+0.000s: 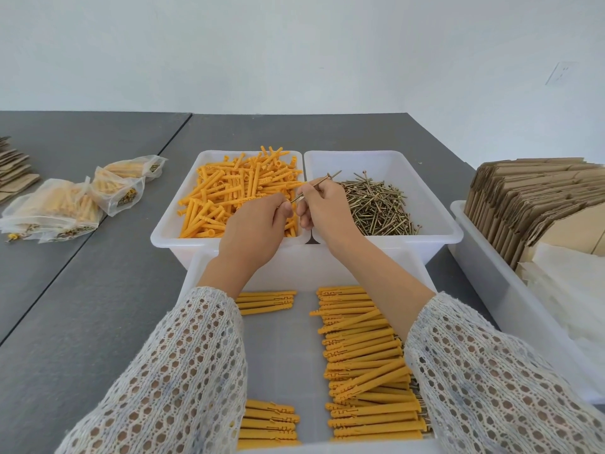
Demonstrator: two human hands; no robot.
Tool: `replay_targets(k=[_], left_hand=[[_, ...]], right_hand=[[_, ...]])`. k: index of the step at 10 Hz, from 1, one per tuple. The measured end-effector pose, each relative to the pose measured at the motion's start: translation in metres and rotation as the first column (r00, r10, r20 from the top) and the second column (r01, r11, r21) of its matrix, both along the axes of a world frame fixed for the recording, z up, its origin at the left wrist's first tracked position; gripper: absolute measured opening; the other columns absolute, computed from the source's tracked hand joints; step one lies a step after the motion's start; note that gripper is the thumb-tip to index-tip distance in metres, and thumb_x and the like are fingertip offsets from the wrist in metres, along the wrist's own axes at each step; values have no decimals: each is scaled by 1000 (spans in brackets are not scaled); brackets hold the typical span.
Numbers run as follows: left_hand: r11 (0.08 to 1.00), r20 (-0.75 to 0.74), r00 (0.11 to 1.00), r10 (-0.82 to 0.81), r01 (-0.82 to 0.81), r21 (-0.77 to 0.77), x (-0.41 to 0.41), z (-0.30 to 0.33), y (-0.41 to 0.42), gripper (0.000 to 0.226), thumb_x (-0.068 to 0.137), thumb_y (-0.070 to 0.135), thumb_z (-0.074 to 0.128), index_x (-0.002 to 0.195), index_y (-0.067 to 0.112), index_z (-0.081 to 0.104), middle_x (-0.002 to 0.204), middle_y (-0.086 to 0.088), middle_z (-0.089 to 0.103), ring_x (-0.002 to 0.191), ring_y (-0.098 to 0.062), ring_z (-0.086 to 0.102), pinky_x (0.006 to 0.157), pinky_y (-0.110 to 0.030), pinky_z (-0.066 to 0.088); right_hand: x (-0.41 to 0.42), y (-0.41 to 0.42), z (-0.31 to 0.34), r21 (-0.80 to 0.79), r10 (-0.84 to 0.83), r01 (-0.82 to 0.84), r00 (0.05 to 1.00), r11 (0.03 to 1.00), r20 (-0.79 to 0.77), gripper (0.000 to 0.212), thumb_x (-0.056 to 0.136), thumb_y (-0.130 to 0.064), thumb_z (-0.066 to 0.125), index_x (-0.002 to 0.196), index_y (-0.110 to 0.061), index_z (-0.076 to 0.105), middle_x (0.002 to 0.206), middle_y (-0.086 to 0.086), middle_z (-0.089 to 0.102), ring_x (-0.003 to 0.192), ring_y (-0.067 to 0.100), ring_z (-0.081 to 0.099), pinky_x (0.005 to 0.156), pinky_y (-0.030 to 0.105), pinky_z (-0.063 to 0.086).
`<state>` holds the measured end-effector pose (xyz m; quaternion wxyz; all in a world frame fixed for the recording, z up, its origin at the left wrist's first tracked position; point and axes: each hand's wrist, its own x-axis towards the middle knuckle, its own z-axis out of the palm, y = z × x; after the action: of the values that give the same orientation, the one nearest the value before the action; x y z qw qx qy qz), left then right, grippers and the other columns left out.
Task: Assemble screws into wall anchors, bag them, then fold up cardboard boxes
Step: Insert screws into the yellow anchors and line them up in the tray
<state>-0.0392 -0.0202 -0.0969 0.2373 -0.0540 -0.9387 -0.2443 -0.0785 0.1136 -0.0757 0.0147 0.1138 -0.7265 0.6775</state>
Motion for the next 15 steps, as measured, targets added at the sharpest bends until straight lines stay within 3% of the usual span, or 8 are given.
replay_targets(k=[4, 12, 15], left_hand=[[1000, 58, 998, 0, 1, -12, 2, 5, 0, 31, 106, 29, 38, 91, 19, 62, 74, 2, 59, 70, -21, 55, 60, -38, 46], [1000, 96, 995, -20, 20, 3, 3, 7, -1, 33, 107, 29, 35, 88, 18, 60, 74, 1, 59, 70, -22, 55, 60, -36, 43], [999, 89, 996, -30, 28, 29, 3, 6, -1, 32, 107, 27, 36, 91, 13, 59, 73, -2, 58, 68, -24, 53, 59, -39, 42]], right_hand=[[-1, -1, -1, 42, 4, -4, 1000, 999, 7, 17, 99, -6, 43, 98, 1, 58, 62, 8, 58, 43, 17, 49, 44, 26, 42], [3, -2, -1, 124, 13, -8, 999, 992, -45, 14, 101, -10, 42, 99, -3, 54, 64, 7, 60, 45, 14, 50, 48, 24, 45], [1, -5, -3, 115, -4, 13, 997, 993, -81, 14, 99, -6, 46, 90, -2, 57, 58, 6, 59, 42, 16, 48, 46, 25, 44]])
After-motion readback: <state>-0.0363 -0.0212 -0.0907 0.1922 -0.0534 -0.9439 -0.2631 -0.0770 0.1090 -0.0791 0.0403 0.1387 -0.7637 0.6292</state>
